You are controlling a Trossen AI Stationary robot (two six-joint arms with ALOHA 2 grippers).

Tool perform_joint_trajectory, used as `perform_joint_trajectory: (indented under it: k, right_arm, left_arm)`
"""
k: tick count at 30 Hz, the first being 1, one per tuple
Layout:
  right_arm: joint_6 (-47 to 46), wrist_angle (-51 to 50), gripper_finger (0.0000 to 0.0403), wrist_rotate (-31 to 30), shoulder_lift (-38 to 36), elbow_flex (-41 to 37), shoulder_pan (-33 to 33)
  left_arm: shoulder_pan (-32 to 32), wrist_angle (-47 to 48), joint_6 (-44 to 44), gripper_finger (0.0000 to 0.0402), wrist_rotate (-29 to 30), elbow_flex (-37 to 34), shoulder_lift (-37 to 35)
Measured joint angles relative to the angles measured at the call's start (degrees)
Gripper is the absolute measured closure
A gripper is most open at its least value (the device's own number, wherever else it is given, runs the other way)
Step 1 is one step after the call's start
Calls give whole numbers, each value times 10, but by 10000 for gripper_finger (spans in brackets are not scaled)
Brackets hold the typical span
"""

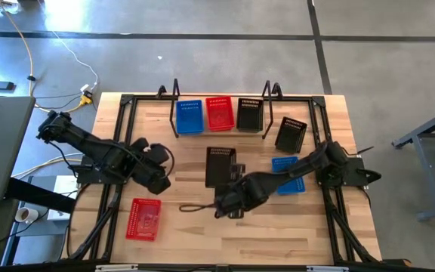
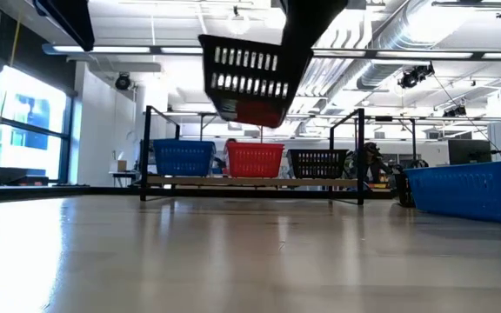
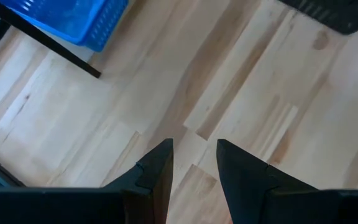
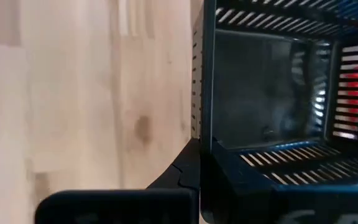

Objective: Stack baskets on shelf by color
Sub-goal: Stack the bottom black bin on top of the black bin on the shelf

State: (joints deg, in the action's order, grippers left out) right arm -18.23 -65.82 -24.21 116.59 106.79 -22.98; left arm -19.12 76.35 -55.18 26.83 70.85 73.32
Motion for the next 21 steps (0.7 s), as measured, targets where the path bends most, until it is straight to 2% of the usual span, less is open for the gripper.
perform_joint_trajectory:
  k: [4, 8, 18, 21]
  right_arm:
    - [22, -8, 403, 1, -15, -24, 17]
    - [29, -3, 403, 3, -58, -87, 31]
    - [70, 85, 403, -34, -234, -277, 88]
    - [115, 113, 403, -43, -295, -336, 111]
  left_arm:
    - [14, 1, 18, 287, 0, 0, 0]
    - [29, 1, 20, 287, 0, 0, 0]
    - [59, -1, 29, 287, 0, 0, 0]
    - [69, -1, 29, 287, 0, 0, 0]
